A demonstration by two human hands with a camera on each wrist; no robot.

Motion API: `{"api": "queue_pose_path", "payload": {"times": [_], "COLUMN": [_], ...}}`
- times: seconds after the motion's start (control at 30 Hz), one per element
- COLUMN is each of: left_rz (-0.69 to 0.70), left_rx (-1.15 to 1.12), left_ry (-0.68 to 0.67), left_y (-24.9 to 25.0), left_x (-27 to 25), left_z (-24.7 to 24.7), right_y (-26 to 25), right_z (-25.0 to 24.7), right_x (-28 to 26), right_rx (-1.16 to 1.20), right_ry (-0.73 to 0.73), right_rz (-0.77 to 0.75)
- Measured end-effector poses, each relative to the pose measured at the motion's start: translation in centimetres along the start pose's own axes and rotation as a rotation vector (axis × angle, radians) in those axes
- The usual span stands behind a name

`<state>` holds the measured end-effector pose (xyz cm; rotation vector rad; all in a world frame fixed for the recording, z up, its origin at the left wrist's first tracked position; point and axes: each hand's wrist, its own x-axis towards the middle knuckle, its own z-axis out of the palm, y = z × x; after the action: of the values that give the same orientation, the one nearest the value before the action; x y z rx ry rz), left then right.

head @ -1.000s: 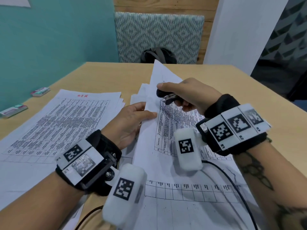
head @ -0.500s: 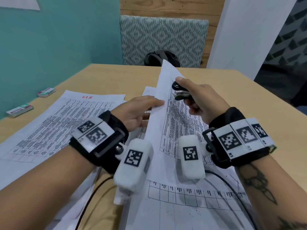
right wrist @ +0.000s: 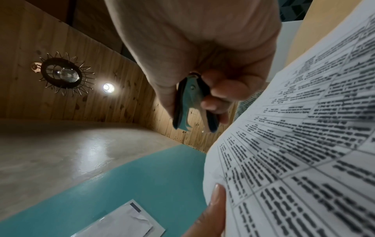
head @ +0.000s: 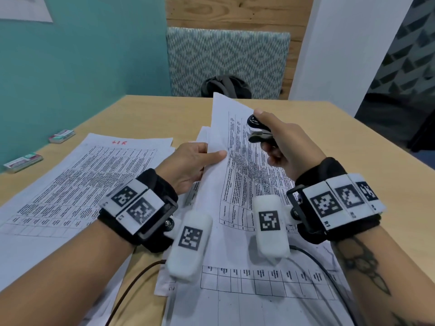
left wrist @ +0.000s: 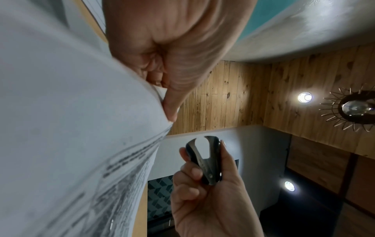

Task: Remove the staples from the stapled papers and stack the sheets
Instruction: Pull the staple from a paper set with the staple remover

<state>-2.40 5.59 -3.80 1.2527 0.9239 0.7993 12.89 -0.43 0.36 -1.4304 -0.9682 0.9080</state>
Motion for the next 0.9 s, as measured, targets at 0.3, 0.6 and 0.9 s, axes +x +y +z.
{"api": "queue_pose_path", "payload": {"times": [0.3,0.6,0.9], "left_rz": [0.022,0.066,0.102], "left_rx": [-0.009,-0.035,-0.168], "left_ry": [0.043,0.067,0.021], "left_y": [0.0,0.4,0.0], "left_x": [-0.5,-0.5,-1.2], "left_z": [0.5,0.9,0.4], "right_y": [0.4,0.8,0.0], "right_z": [0.9,1.6,2.5], "right_x": [-0.3,-0.5,0.8], "right_rx": [-0.133,-0.17,-0.368], "right_ry": [-0.059,-0.094,-0.084], "right_rz": [-0.022,-0.038,-0.154]}}
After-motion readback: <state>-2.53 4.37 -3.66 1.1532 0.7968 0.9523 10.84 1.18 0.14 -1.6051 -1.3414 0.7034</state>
